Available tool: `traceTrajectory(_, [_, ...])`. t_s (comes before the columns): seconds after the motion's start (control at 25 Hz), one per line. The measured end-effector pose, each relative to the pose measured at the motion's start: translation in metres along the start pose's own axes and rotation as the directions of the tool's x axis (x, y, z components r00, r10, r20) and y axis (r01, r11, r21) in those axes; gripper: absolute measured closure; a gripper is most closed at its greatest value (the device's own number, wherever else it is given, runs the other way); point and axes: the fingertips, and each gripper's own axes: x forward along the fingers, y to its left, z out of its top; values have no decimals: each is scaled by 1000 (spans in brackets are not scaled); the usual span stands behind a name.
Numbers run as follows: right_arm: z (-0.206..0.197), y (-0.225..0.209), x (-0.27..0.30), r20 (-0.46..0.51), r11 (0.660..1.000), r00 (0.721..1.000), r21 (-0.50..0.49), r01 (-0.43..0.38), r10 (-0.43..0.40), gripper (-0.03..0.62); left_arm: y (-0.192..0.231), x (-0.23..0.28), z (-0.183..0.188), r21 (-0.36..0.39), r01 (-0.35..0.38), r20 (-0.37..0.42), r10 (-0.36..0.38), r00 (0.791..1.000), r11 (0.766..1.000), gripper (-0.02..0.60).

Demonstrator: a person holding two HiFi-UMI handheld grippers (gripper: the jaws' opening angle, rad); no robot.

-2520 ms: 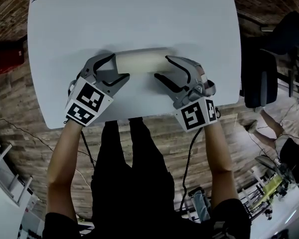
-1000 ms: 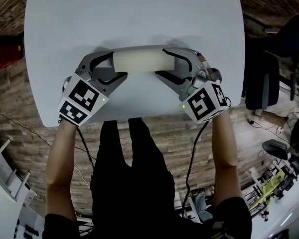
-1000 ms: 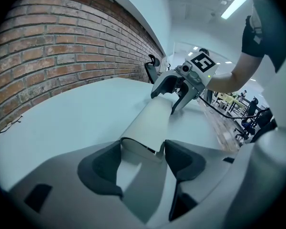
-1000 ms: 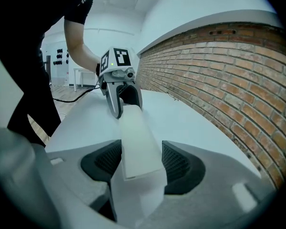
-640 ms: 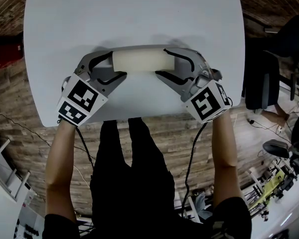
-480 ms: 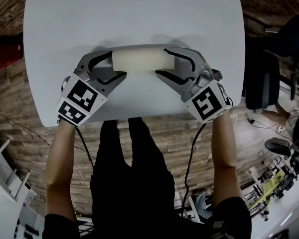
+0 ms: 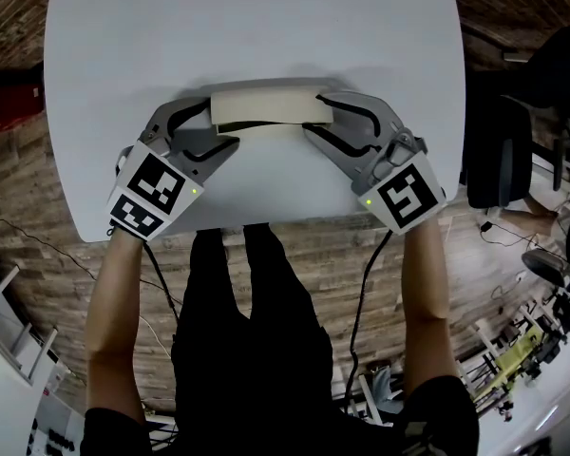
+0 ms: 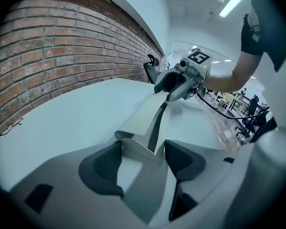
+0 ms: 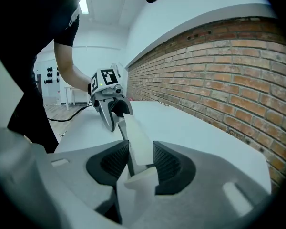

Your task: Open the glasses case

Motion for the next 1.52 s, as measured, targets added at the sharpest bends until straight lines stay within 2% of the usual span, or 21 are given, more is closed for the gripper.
traceTrajectory(0.96, [8, -15, 3, 14, 999, 1000, -38, -6, 6, 500, -2, 1, -2, 23, -9, 1, 9, 1000, 1000, 298])
traceTrajectory(1.52, [16, -42, 12, 72, 999, 997, -47, 0, 4, 516, 0, 0, -2, 34, -24, -10, 24, 1000, 999, 298])
